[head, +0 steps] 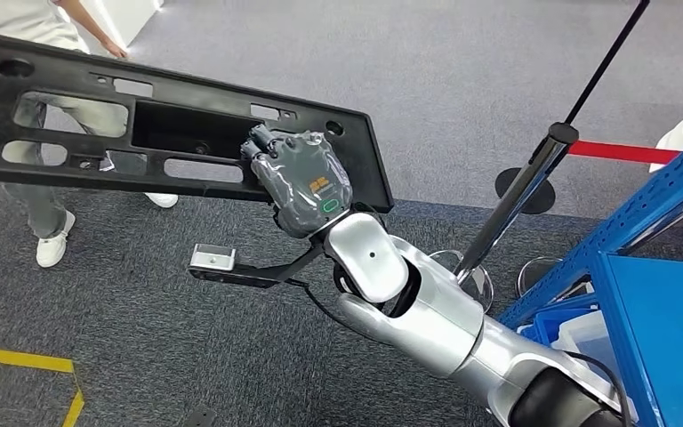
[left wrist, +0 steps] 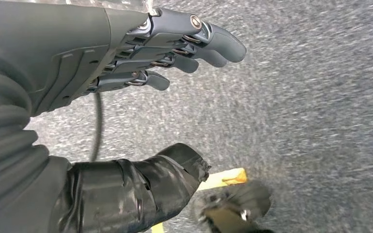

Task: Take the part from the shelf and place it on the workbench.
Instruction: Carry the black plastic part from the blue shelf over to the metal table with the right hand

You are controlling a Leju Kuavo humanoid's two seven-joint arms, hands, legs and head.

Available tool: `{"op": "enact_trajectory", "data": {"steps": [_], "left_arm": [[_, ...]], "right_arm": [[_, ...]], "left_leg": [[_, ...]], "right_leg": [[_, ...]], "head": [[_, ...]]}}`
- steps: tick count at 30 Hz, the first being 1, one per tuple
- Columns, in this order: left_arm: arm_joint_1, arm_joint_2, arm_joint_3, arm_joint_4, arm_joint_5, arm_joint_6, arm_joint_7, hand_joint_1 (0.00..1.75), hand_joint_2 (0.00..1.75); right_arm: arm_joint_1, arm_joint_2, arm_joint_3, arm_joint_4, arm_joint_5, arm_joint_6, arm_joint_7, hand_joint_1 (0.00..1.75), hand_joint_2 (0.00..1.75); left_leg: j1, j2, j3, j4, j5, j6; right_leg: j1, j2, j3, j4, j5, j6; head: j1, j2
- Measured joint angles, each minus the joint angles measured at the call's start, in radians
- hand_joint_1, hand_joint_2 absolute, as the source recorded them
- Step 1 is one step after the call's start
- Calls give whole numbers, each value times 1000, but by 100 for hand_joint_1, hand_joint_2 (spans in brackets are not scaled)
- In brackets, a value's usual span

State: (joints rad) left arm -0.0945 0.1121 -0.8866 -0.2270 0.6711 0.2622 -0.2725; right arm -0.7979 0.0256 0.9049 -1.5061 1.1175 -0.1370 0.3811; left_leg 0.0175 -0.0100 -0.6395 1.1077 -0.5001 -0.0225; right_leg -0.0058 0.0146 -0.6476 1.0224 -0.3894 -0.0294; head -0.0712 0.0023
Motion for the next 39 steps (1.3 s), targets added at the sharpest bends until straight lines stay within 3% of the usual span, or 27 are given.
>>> {"op": "enact_trajectory", "data": {"steps": [2, 6, 8, 10, 11, 12, 13, 15, 17, 18, 20, 22, 24, 26, 27, 28, 30, 32, 33, 36, 38, 39], "left_arm": [[-4, 0, 0, 0, 0, -3, 1, 0, 175], [-1, 0, -1, 0, 1, -4, 4, 0, 175], [-2, 0, -1, 0, 0, -4, 3, 0, 175], [-4, 0, -1, 0, 0, -4, 3, 0, 175], [-4, 1, -1, 0, 0, -4, 3, 0, 175], [-4, 1, -1, 0, 0, -4, 3, 0, 175], [-4, 1, -1, 0, 0, -5, 3, 0, 175], [-4, 0, -1, 0, 0, -7, 3, 0, 175], [-7, -2, -1, 0, -1, -9, 2, 0, 175], [-7, -3, -1, 0, -1, -10, 2, 0, 175], [-6, 0, -1, 0, -1, -10, 2, 0, 175], [-4, 1, -1, 0, -1, -10, 2, 0, 175], [-5, 0, -1, 0, -2, -10, 1, 0, 175], [-6, 0, -1, 0, -1, -10, 1, 0, 175], [-5, 0, -1, 0, -1, -10, 1, 0, 175], [-4, 0, -1, 0, -1, -10, 1, 0, 175], [-4, 1, -1, 0, -1, -10, 1, 0, 175], [-7, 1, -1, 0, -2, -10, 1, 0, 175], [-8, 1, -1, 0, -2, -10, 0, 0, 175], [-7, 0, -1, 0, -3, -10, 0, 0, 175], [-6, 0, -1, 0, -4, -11, -1, 0, 175], [-6, 0, -1, 0, -4, -11, -1, 0, 175]], "right_arm": [[-1, 0, 0, 0, -2, -3, 2, 175, 175], [-1, 0, 0, 0, -2, -6, 2, 175, 175], [-2, -1, 0, -1, 0, -7, 3, 175, 175], [-2, -1, 0, -1, 3, -9, 4, 175, 175], [0, -2, 0, -1, 2, -9, 4, 175, 175], [1, -3, 0, 0, -2, -9, 3, 175, 175], [2, -4, 0, 0, -7, -9, 2, 175, 175], [2, -5, 0, -1, -18, -9, -1, 175, 175], [1, -5, 0, -1, -23, -9, -3, 175, 175], [1, -5, 0, -1, -23, -8, -4, 175, 175], [0, -5, 0, -1, -24, -8, -5, 175, 175], [-1, -5, 0, -2, -24, -8, -5, 175, 175], [-3, -5, 0, -3, -24, -8, -4, 175, 175], [-2, -5, 0, -3, -24, -8, -4, 175, 175], [-1, -5, 0, -3, -24, -7, -5, 175, 175], [0, -5, 0, -3, -24, -7, -5, 175, 175], [-1, -5, 0, -4, -24, -7, -5, 175, 175], [-5, -5, 0, -4, -24, -7, -5, 175, 175], [-6, -5, 0, -4, -24, -7, -5, 175, 175], [-8, -5, 0, -5, -24, -6, -5, 175, 175], [-10, -6, 0, -7, -24, -6, -5, 175, 175], [-11, -6, 0, -7, -24, -6, -5, 175, 175]], "left_leg": [[-5, 3, 20, -80, 44, 9], [-4, 2, 26, -90, 54, 41], [-3, 0, 30, -93, 57, 52], [-5, -5, 31, -93, 56, 57], [-6, -9, 31, -93, 55, 59], [-7, -15, 31, -92, 55, 59], [-8, -22, 31, -91, 55, 59], [-9, -37, 32, -88, 53, 56], [-9, -52, 27, -85, 52, 50], [-7, -59, 24, -85, 53, 45], [-4, -69, 21, -90, 54, 34], [-5, -50, 13, -67, 37, 22], [-4, -17, -35, 34, -14, 10], [0, -4, -99, 154, -58, 1], [2, -1, -114, 177, -57, -2], [2, 2, -108, 159, -36, -4], [1, 28, -46, 28, 31, -2], [-6, 57, 8, -79, 67, 10], [-9, 62, 16, -96, 68, 17], [-8, 34, 17, -99, 71, 37], [-3, 17, 21, -105, 76, 48], [-2, 8, 21, -105, 77, 52]], "right_leg": [[1, 0, 0, 5, -5, 10], [5, -4, -10, 27, -20, 31], [5, -8, -46, 111, -66, 38], [5, -9, -106, 242, -129, 40], [5, -9, -128, 289, -145, 40], [5, -9, -136, 304, -142, 38], [5, -8, -122, 275, -120, 35], [6, 12, -55, 139, -56, 22], [7, 35, 0, 32, -27, 15], [7, 39, 10, 15, -29, 14], [7, 24, 17, 6, -27, 12], [2, 7, 28, -7, -24, 5], [-2, -11, 35, -13, -24, -1], [-1, -28, 36, -12, -27, -3], [-1, -37, 36, -12, -28, -2], [-1, -45, 37, -11, -30, -1], [-1, -61, 40, -7, -35, 4], [5, -74, 42, -3, -41, 13], [7, -80, 43, -2, -43, 17], [8, -92, 45, 2, -52, 34], [5, -66, 23, 59, -90, 42], [3, -45, -4, 119, -122, 44]], "head": [[1, 0], [2, 0], [5, 0], [8, 0], [8, 0], [8, 0], [8, 0], [8, 0], [7, 0], [7, 0], [9, 0], [5, 0], [0, 0], [-2, 0], [-2, 0], [-2, 0], [-2, 0], [-1, 0], [-1, 0], [0, 0], [4, 0], [5, 0]]}}
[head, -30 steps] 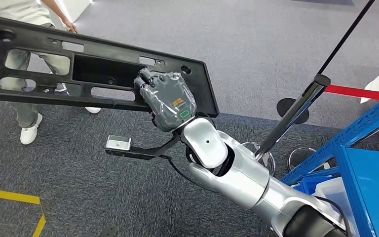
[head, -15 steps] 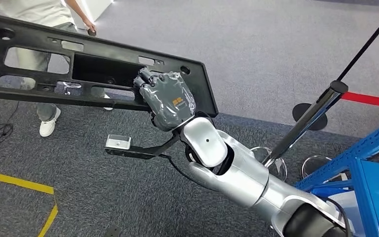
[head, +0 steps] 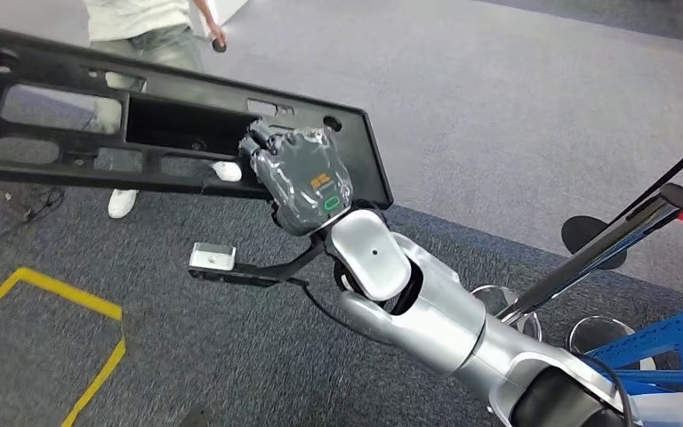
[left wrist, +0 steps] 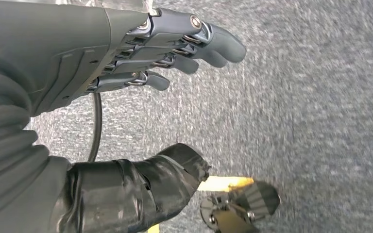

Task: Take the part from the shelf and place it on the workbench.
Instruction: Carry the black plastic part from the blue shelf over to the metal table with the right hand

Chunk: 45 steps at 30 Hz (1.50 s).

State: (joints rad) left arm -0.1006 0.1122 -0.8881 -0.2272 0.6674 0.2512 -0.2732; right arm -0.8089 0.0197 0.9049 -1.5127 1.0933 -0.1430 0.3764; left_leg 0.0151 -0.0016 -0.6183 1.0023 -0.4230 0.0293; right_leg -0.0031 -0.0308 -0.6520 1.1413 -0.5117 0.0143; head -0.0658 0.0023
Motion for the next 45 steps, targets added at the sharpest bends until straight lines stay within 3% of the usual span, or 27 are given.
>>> {"op": "enact_trajectory", "data": {"steps": [2, 3, 4, 6, 8, 10, 11, 12, 14, 16, 18, 19, 20, 23, 25, 27, 29, 30, 32, 34, 35, 36, 38, 40, 42, 43, 45], "left_arm": [[-1, 0, 0, 0, 0, 0, 0, 0, 175], [-1, 0, 0, 0, 0, 0, 0, 0, 175], [0, 0, 0, 0, 0, 0, 0, 0, 175], [0, 0, 0, 0, 0, -1, -2, 0, 175], [0, -2, 0, 0, 1, -1, -3, 0, 175], [-1, -3, 0, 0, 2, -1, -5, 0, 175], [0, -3, 0, 0, 2, -1, -6, 0, 175], [2, -2, 0, 0, 2, -1, -6, 0, 175], [4, -2, 0, 0, 2, -2, -8, 0, 175], [2, -3, 0, 0, 2, -2, -9, 0, 175], [0, -3, 0, 0, 3, -2, -9, 0, 175], [1, -3, 0, 0, 3, -2, -9, 0, 175], [1, -2, 0, 0, 3, -2, -9, 0, 175], [0, -1, 0, 0, 3, -2, -8, 0, 175], [-1, -2, 0, 0, 3, -2, -7, 0, 175], [-1, -2, 0, 0, 4, -2, -5, 0, 175], [0, -2, -1, 0, 3, -2, -5, 0, 175], [0, -2, -1, 0, 3, -2, -5, 0, 175], [-1, -2, -1, 0, 4, -1, -5, 0, 175], [-1, -2, -1, 0, 5, 0, -5, 0, 175], [-1, -1, -1, 0, 5, 0, -5, 0, 175], [0, -1, -1, 0, 6, 0, -6, 0, 175], [-1, -3, -1, 0, 6, 1, -6, 0, 175], [-1, -3, -1, 0, 5, 1, -6, 0, 175], [0, 0, -1, 0, 5, 0, -6, 0, 175], [2, 1, -1, 0, 5, 0, -6, 0, 175], [3, 3, -1, 0, 6, -1, -6, 0, 175]], "right_arm": [[2, -1, 0, 0, 0, 0, 0, 175, 175], [4, -2, 0, 0, 0, 0, 0, 175, 175], [5, -3, 0, 0, 0, 1, 0, 175, 175], [5, -4, 0, 0, -1, 2, 0, 175, 175], [3, -3, 0, -2, -3, 3, -1, 175, 175], [1, -3, 0, -6, -10, 6, -4, 175, 175], [0, -2, 0, -8, -17, 8, -6, 175, 175], [-1, -2, 0, -9, -26, 11, -8, 175, 175], [-4, -2, 0, -12, -47, 15, -13, 175, 175], [-8, -1, 0, -16, -66, 17, -17, 175, 175], [-9, -2, 0, -17, -76, 18, -20, 175, 175], [-9, -2, 0, -17, -80, 19, -21, 175, 175], [-9, -2, 0, -17, -83, 18, -23, 175, 175], [-10, -2, 0, -17, -92, 17, -29, 175, 175], [-12, -1, 0, -17, -99, 16, -32, 175, 175], [-14, 0, 0, -17, -107, 15, -36, 175, 175], [-16, 0, 0, -17, -113, 15, -38, 175, 175], [-18, 0, 0, -17, -115, 15, -38, 175, 175], [-20, -1, 0, -17, -119, 14, -39, 175, 175], [-17, -4, 0, -17, -120, 13, -39, 175, 175], [-17, -5, 0, -17, -121, 12, -38, 175, 175], [-16, -6, 0, -18, -121, 11, -37, 175, 175], [-17, -7, 0, -20, -121, 9, -36, 175, 175], [-19, -8, 0, -23, -121, 9, -36, 175, 175], [-21, -8, 0, -25, -120, 8, -36, 175, 175], [-21, -8, 0, -25, -120, 9, -35, 175, 175], [-23, -8, 0, -25, -116, 9, -33, 175, 175]], "left_leg": [[-1, -20, -1, 1, 0, 4], [-1, -31, -1, 2, 0, 4], [-1, -44, -1, 3, -1, 4], [-1, -69, -1, 8, -2, 2], [-1, -90, -8, 15, -4, -6], [3, -108, -18, 17, -2, -17], [5, -118, -21, 16, 1, -24], [7, -115, -23, 16, 0, -29], [3, -69, -39, 47, -19, -40], [2, -17, -95, 158, -73, -48], [6, -7, -157, 274, -111, -53], [6, -5, -164, 285, -103, -55], [7, -2, -149, 254, -79, -55], [1, 34, -49, 67, -6, -46], [-6, 43, -27, 23, -3, -31], [-4, 24, -28, 21, 0, -19], [0, 6, -24, 16, 4, -9], [1, -2, -22, 14, 5, -4], [-1, -19, -23, 14, 6, 3], [-5, -44, -22, 15, 5, 5], [-7, -57, -22, 16, 5, 5], [-8, -71, -20, 17, 5, 5], [-9, -96, -21, 19, 5, 3], [-5, -114, -28, 19, 8, -3], [0, -133, -33, 15, 13, -15], [-2, -127, -36, 18, 11, -21], [-8, -79, -61, 69, -19, -32]], "right_leg": [[0, 21, -66, 136, -56, 2], [0, 24, -86, 173, -62, 2], [0, 25, -87, 170, -47, 1], [-2, 42, -35, 55, 24, -5], [-6, 87, 24, -70, 69, -11], [-6, 108, 41, -108, 70, -14], [-5, 97, 43, -111, 73, -17], [-6, 86, 46, -115, 75, -22], [-11, 63, 54, -125, 78, -33], [-10, 39, 58, -128, 77, -40], [-8, 14, 59, -127, 74, -42], [-8, 2, 59, -126, 72, -41], [-8, -10, 60, -125, 70, -40], [-4, -40, 63, -117, 59, -28], [3, -54, 65, -115, 53, -18], [4, -64, 69, -116, 49, -7], [-1, -38, 58, -84, 23, 3], [-3, -16, 40, -43, -2, 7], [-4, 17, -26, 94, -63, 7], [-3, 25, -74, 179, -78, 4], [-2, 28, -70, 162, -56, 0], [0, 36, -47, 106, -18, -7], [2, 77, 14, -36, 48, -24], [3, 105, 43, -107, 67, -33], [3, 91, 51, -118, 70, -34], [1, 80, 57, -126, 73, -35], [-7, 55, 68, -141, 78, -39]], "head": [[3, 0], [3, 0], [3, 0], [3, 0], [2, 0], [2, 0], [3, 0], [3, 0], [-3, 0], [-9, 0], [-9, 0], [-10, 0], [-10, 0], [-9, 0], [-8, 0], [-7, 0], [-5, 0], [-3, 0], [0, 0], [1, 0], [1, 0], [1, 0], [-1, 0], [-1, 0], [2, 0], [4, 0], [-2, 0]]}}
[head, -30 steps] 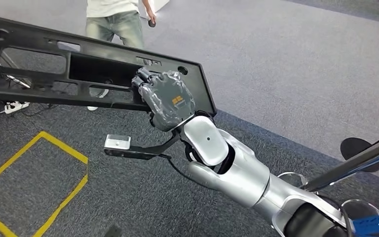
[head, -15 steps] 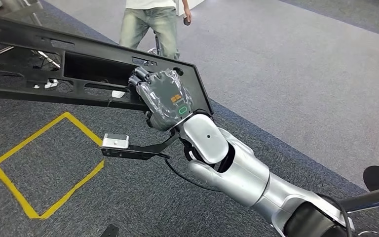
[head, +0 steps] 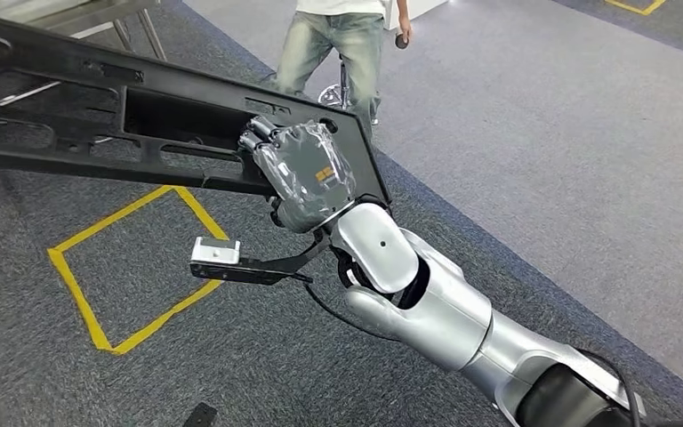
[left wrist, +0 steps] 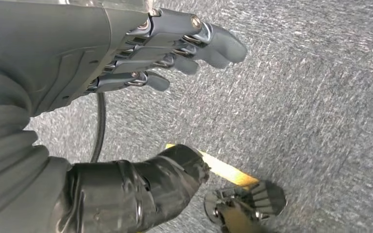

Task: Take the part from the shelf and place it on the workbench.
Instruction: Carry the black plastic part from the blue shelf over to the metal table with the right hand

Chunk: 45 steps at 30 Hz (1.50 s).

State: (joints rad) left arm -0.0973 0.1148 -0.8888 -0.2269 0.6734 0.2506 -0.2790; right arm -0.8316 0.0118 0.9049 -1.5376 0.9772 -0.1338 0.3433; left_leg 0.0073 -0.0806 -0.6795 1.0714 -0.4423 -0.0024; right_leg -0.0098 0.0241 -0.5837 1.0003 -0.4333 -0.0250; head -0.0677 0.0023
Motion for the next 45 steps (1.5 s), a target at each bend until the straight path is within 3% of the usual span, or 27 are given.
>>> {"op": "enact_trajectory", "data": {"steps": [2, 4, 5, 7, 9, 10, 12, 14, 16, 18, 19, 20, 22, 24, 26, 28, 29, 30, 32, 34, 35, 36, 38, 40, 41, 43, 45], "left_arm": [[-2, -1, 0, 0, 0, -1, 0, 0, 175], [-3, -1, 0, 0, 1, -1, 0, 0, 175], [-3, -1, 0, 0, 1, -1, 0, 0, 175], [-2, 1, 0, 0, 0, -1, 0, 0, 175], [-4, 2, 0, 0, 0, -1, 0, 0, 175], [-5, 1, 0, 0, 0, -1, 0, 0, 175], [-5, 1, 0, 0, 0, -1, 0, 0, 175], [-3, 1, 0, 0, 0, -1, 0, 0, 175], [-3, 1, 0, 0, 0, -1, 0, 0, 175], [-4, 1, 0, 0, 0, -1, 0, 0, 175], [-5, 1, 0, 0, 0, -1, 0, 0, 175], [-4, 2, 0, 0, 0, -1, 0, 0, 175], [-4, 2, 0, 0, 0, -1, 0, 0, 175], [-4, -1, -1, 0, -1, -1, 0, 0, 175], [-5, -2, -1, 0, -1, 0, -2, 0, 175], [-4, 0, -2, 0, -2, 2, -4, 0, 175], [-2, 0, -2, 0, -2, 3, -6, 0, 175], [-1, 0, -3, 0, -3, 4, -7, 0, 175], [-3, 0, -3, 0, -3, 5, -8, 0, 175], [-7, 0, -3, 0, -2, 4, -7, 0, 175], [-7, 0, -3, 0, -2, 4, -6, 0, 175], [-6, 1, -4, 0, -2, 4, -4, 0, 175], [-5, 2, -4, 0, -1, 4, -1, 0, 175], [-6, 2, -4, 0, 0, 4, 0, 0, 175], [-7, 2, -4, 0, 0, 4, 0, 0, 175], [-5, 2, -4, 0, 0, 4, 0, 0, 175], [-2, 2, -4, 0, 0, 4, 0, 0, 175]], "right_arm": [[-1, 0, 0, 0, 4, 1, 1, 175, 175], [1, 0, 0, 1, 3, 3, 1, 175, 175], [2, 0, 0, 1, -1, 4, 1, 175, 175], [3, 0, 0, 1, -9, 6, -1, 175, 175], [1, 0, 0, 1, -13, 7, -2, 175, 175], [0, 0, 0, 0, -13, 7, -3, 175, 175], [-2, 0, 0, 0, -14, 6, -5, 175, 175], [-4, 0, 0, -1, -15, 5, -6, 175, 175], [-5, -1, 0, -2, -16, 4, -6, 175, 175], [-4, -3, 0, -2, -17, 3, -6, 175, 175], [-3, -4, 0, -2, -18, 3, -6, 175, 175], [-2, -5, 0, -2, -18, 3, -6, 175, 175], [-1, -5, 0, -2, -19, 3, -6, 175, 175], [-2, -5, 0, -2, -19, 3, -6, 175, 175], [-4, -5, 0, -3, -19, 4, -7, 175, 175], [-6, -5, 0, -4, -19, 6, -6, 175, 175], [-6, -5, 0, -4, -20, 7, -6, 175, 175], [-8, -5, 0, -5, -20, 7, -6, 175, 175], [-11, -5, 0, -5, -21, 8, -6, 175, 175], [-11, -5, 0, -5, -22, 8, -6, 175, 175], [-9, -5, 0, -5, -22, 8, -6, 175, 175], [-7, -5, 0, -5, -21, 9, -6, 175, 175], [-7, -5, 0, -5, -21, 9, -6, 175, 175], [-7, -5, 0, -5, -20, 9, -6, 175, 175], [-7, -5, 0, -5, -19, 9, -6, 175, 175], [-7, -5, 0, -5, -18, 9, -6, 175, 175], [-8, -5, 0, -5, -18, 9, -4, 175, 175]], "left_leg": [[3, 53, -60, 120, -57, -9], [10, 68, -108, 209, -81, -16], [14, 73, -106, 203, -68, -20], [19, 97, -45, 87, -8, -26], [16, 126, 14, -19, 24, -22], [14, 131, 24, -39, 25, -16], [12, 111, 22, -38, 23, 1], [14, 91, 23, -40, 24, 13], [15, 74, 24, -42, 25, 23], [11, 54, 23, -42, 25, 28], [8, 42, 23, -42, 25, 30], [5, 29, 23, -41, 25, 31], [1, 0, 25, -41, 25, 32], [3, -24, 24, -41, 28, 30], [12, -44, 17, -44, 33, 20], [18, -62, 11, -50, 40, 8], [15, -52, 9, -47, 38, 2], [12, -28, 2, -30, 27, -3], [9, 38, -43, 65, -24, -12], [13, 66, -104, 187, -74, -21], [16, 70, -117, 213, -77, -25], [19, 74, -109, 198, -62, -29], [22, 99, -40, 74, -8, -33], [18, 122, 18, -26, 21, -24], [15, 125, 26, -43, 21, -15], [13, 106, 25, -41, 21, 1], [15, 91, 27, -44, 22, 14]], "right_leg": [[1, -25, 4, -2, -1, -4], [1, -52, 4, 1, -6, -4], [0, -65, 5, 3, -9, -1], [-3, -89, 7, 11, -18, 8], [1, -106, 7, 22, -30, 21], [5, -113, 8, 25, -34, 27], [8, -128, 13, 25, -39, 36], [3, -112, 11, 41, -56, 46], [-1, -65, -29, 129, -109, 51], [1, -36, -100, 269, -170, 49], [2, -32, -127, 318, -180, 46], [2, -29, -138, 330, -171, 42], [7, -14, -103, 237, -99, 27], [9, 40, -44, 99, -37, 8], [12, 76, -19, 38, -22, -3], [13, 58, -11, 24, -17, -5], [10, 44, -3, 13, -13, -5], [6, 30, 5, 3, -10, -6], [3, -1, 16, -9, -7, -8], [4, -32, 17, -9, -11, -9], [3, -47, 17, -7, -13, -8], [2, -60, 17, -5, -16, -5], [0, -85, 17, 6, -26, 5], [4, -102, 16, 19, -38, 18], [8, -109, 16, 22, -42, 23], [9, -121, 20, 21, -46, 30], [4, -102, 14, 43, -67, 39]], "head": [[-5, 0], [-5, 0], [-5, 0], [-5, 0], [-5, 0], [-4, 0], [0, 0], [2, 0], [5, 0], [7, 0], [6, 0], [6, 0], [6, 0], [4, 0], [3, 0], [6, 0], [5, 0], [4, 0], [1, 0], [-1, 0], [-1, 0], [-1, 0], [-1, 0], [1, 0], [4, 0], [8, 0], [11, 0]]}}
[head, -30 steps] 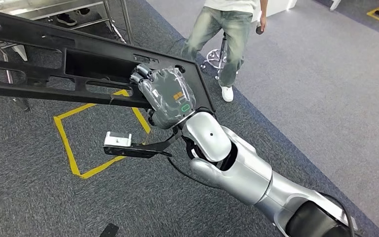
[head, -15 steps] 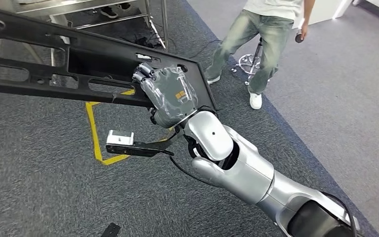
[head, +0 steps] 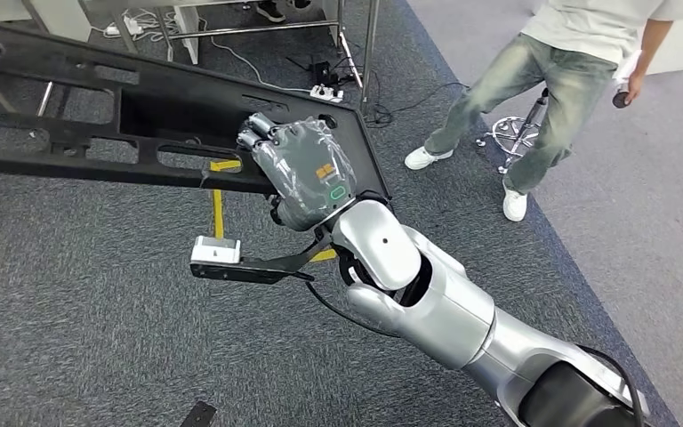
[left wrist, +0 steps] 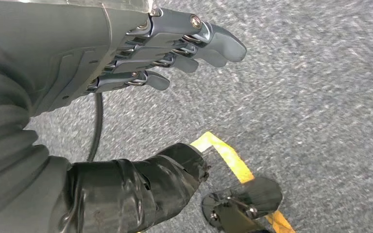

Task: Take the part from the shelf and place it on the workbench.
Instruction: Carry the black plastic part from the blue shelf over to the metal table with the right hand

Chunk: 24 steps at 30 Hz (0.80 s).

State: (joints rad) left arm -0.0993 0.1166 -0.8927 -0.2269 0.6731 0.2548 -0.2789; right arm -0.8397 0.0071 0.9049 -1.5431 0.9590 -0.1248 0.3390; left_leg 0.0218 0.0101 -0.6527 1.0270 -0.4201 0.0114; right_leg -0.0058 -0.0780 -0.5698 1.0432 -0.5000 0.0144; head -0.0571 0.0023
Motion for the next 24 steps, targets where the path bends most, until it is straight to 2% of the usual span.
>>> {"op": "enact_trajectory", "data": {"steps": [1, 3, 4, 5, 6, 7, 9, 10, 11, 14, 16, 17, 19, 20, 21, 22, 24], "left_arm": [[0, 0, 0, 0, 0, 0, 0, 0, 175], [-3, 0, 0, 0, 1, -1, 0, 0, 175], [-3, 0, 0, 0, 2, -2, -1, 0, 175], [-3, 0, 0, 0, 4, -4, -2, 0, 175], [-3, 0, 0, 0, 6, -8, -4, 0, 175], [-3, 0, 0, 0, 10, -16, -7, 0, 175], [-3, 0, 0, 0, 16, -38, -15, 0, 175], [-4, 0, 0, 0, 20, -48, -18, 0, 175], [-4, 0, 0, 0, 23, -56, -20, 0, 175], [-3, 0, 0, 0, 28, -64, -22, 0, 175], [-2, 1, 0, 0, 29, -64, -23, 0, 175], [-2, 1, 0, 0, 29, -64, -23, 0, 175], [-4, 1, 0, 0, 29, -63, -24, 0, 175], [-3, 1, 0, 0, 28, -62, -24, 0, 175], [-3, 2, 0, 0, 28, -60, -24, 0, 175], [-2, 2, 0, 0, 27, -58, -23, 0, 175], [-3, 3, 0, 0, 24, -55, -22, 0, 175]], "right_arm": [[0, 0, 0, 0, 0, 0, 1, 175, 175], [1, -1, 0, 0, -2, 1, 5, 175, 175], [4, -2, 0, 1, -6, 2, 8, 175, 175], [7, -3, 0, 2, -12, 3, 13, 175, 175], [9, -4, 0, 3, -23, 4, 17, 175, 175], [10, -5, 0, 5, -37, 4, 22, 175, 175], [11, -6, 0, 8, -68, 4, 27, 175, 175], [10, -6, -1, 9, -81, 4, 28, 175, 175], [10, -6, -1, 10, -92, 3, 28, 175, 175], [9, -5, -1, 16, -113, 2, 32, 175, 175], [8, -4, -1, 21, -119, 1, 38, 175, 175], [7, -3, -1, 23, -121, 0, 41, 175, 175], [7, -3, -1, 27, -126, -1, 47, 175, 175], [7, -3, -1, 30, -128, -1, 52, 175, 175], [7, -3, -1, 33, -129, -1, 57, 175, 175], [7, -3, -1, 36, -126, -2, 62, 175, 175], [7, -2, -1, 41, -112, -5, 72, 175, 175]], "left_leg": [[1, -6, 1, -2, 1, 6], [0, -17, 2, -2, 1, 13], [-2, -24, 2, -2, 0, 15], [-4, -31, 2, -2, 0, 15], [-6, -39, 3, -2, 0, 16], [-7, -45, 5, -2, 0, 16], [-9, -56, 8, -2, -1, 14], [-10, -59, 8, -2, -1, 12], [-9, -61, 6, -3, 1, 9], [-7, -61, 3, -9, 4, -7], [-8, -45, -11, 24, -20, -15], [-7, -35, -32, 71, -47, -18], [-5, -27, -94, 204, -107, -26], [-3, -26, -117, 252, -120, -29], [-2, -25, -124, 265, -116, -32], [0, -23, -108, 237, -93, -34], [2, -14, -39, 108, -39, -37]], "right_leg": [[-2, 21, -17, 38, -24, 4], [-3, 62, -82, 168, -85, 5], [-3, 69, -116, 232, -105, 4], [-3, 72, -140, 269, -107, 2], [-3, 74, -146, 268, -89, -2], [-2, 75, -133, 226, -55, -7], [3, 84, -75, 88, 19, -22], [6, 88, -52, 33, 39, -28], [9, 92, -38, 1, 47, -33], [10, 89, -29, -22, 53, -39], [4, 83, -21, -35, 61, -46], [3, 80, -19, -38, 63, -48], [5, 74, -19, -38, 63, -51], [5, 72, -19, -37, 62, -52], [5, 69, -20, -36, 61, -51], [4, 68, -20, -33, 60, -49], [2, 65, -21, -23, 52, -41]], "head": [[2, 0], [5, 0], [6, 0], [6, 0], [6, 0], [6, 0], [6, 0], [6, 0], [6, 0], [5, 0], [4, 0], [3, 0], [2, 0], [2, 0], [2, 0], [2, 0], [2, 0]]}}
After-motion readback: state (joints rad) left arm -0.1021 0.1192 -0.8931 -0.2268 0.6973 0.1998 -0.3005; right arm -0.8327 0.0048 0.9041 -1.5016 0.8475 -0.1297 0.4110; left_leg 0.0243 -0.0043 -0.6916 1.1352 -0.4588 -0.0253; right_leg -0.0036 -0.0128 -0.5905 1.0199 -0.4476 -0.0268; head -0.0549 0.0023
